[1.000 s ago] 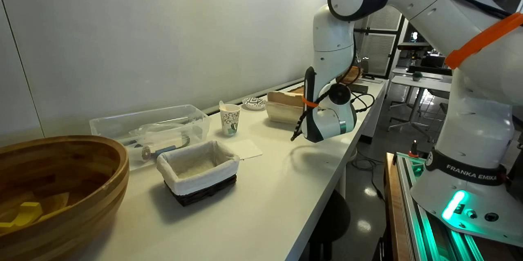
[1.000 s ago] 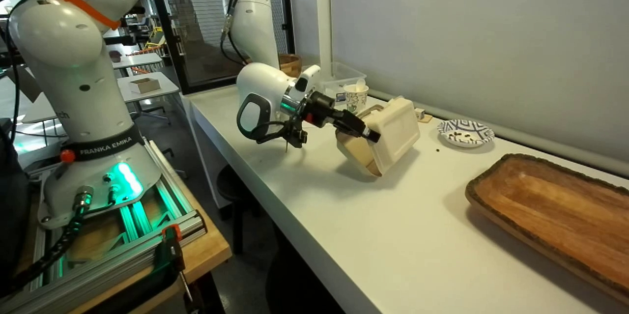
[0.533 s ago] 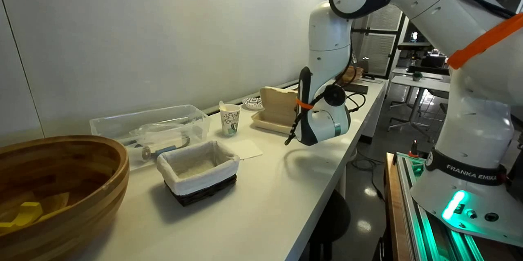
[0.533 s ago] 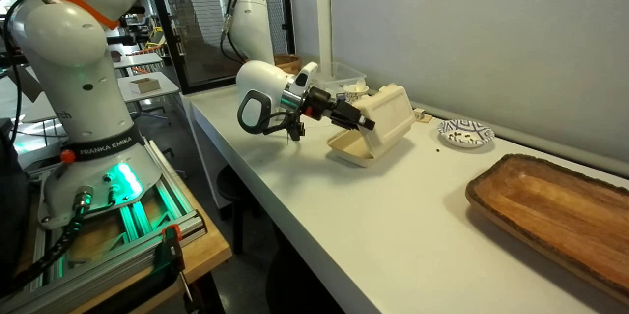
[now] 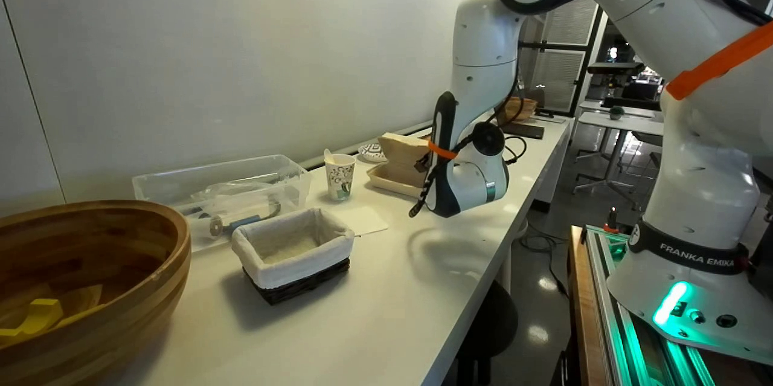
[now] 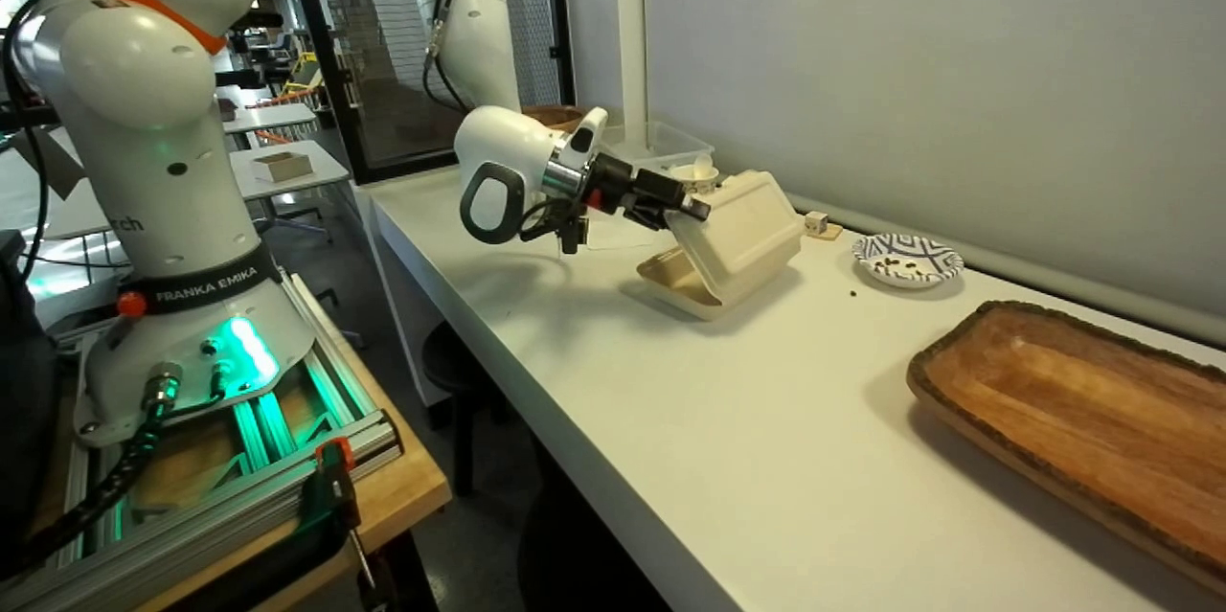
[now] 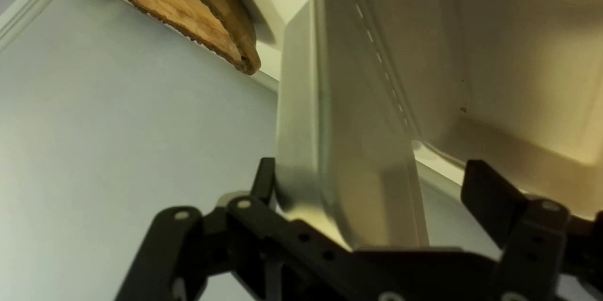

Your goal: Close the take-away food packet

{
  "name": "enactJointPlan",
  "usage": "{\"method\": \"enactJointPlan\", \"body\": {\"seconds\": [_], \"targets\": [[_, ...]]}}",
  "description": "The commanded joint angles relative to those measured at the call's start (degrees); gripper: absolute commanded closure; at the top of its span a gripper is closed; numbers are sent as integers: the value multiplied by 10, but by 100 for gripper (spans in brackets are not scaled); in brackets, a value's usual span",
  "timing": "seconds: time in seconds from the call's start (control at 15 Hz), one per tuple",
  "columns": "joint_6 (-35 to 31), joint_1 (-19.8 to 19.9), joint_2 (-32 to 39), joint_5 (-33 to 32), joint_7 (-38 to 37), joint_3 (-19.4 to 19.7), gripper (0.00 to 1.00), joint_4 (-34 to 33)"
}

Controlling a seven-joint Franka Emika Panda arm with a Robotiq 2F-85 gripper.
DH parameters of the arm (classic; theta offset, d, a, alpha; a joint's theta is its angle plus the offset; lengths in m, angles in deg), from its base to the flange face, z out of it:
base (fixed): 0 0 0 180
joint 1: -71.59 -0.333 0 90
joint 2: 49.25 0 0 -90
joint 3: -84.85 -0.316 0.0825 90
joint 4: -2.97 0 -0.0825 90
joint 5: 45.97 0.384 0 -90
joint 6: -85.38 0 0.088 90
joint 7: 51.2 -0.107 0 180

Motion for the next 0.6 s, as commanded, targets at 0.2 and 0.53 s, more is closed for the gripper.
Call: {"method": "enactJointPlan", "body": {"seconds": [0.2, 0.53], "targets": [[41, 17, -44, -16, -17, -32, 0, 29], [95, 34, -82, -53, -64, -56, 0, 50]]}}
